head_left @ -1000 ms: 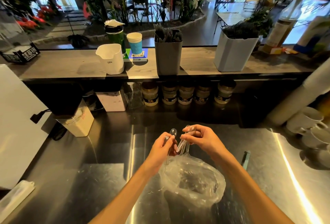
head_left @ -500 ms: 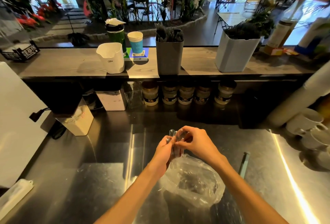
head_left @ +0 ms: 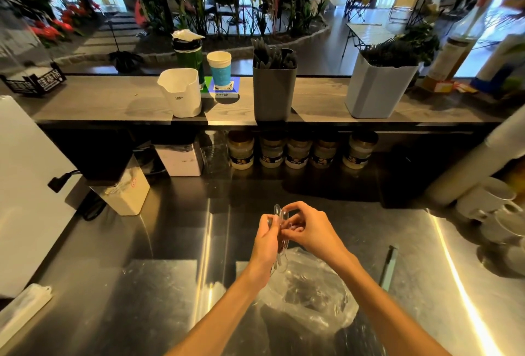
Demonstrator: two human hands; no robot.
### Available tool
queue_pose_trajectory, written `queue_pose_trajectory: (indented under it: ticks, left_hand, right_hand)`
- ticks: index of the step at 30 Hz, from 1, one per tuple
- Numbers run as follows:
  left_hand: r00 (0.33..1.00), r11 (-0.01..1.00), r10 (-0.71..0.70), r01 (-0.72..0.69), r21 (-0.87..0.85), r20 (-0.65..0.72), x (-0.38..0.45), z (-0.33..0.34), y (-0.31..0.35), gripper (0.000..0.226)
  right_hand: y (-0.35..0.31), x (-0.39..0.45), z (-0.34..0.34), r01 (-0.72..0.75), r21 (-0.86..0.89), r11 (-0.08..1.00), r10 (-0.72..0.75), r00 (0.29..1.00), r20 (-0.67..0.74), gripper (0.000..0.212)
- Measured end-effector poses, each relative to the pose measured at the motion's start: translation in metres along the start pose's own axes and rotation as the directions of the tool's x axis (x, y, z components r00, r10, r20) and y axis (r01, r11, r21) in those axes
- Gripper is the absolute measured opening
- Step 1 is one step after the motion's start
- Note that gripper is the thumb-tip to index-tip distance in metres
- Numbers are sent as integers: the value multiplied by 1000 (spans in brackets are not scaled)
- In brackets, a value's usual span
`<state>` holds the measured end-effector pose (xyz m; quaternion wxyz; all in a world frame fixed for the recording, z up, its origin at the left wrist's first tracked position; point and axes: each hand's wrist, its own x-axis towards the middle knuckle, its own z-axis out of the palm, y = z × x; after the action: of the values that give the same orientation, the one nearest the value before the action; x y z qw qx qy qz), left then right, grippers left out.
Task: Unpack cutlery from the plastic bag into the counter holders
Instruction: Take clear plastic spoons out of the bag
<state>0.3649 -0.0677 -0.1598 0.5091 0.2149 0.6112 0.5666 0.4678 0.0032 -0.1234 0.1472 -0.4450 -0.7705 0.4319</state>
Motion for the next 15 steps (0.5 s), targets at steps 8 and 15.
queue_pose_trajectory:
  ticks: [8, 15]
  left_hand:
    - [998, 998, -16, 20, 60, -68, 10, -12, -3, 28]
    - [981, 943, -182, 155, -294, -67, 29, -39, 7, 35]
  right_hand:
    - [7, 1, 0, -54, 100, 994, 56, 998, -19, 45]
    - [16, 1, -23, -26, 508, 861, 164, 960, -228, 25]
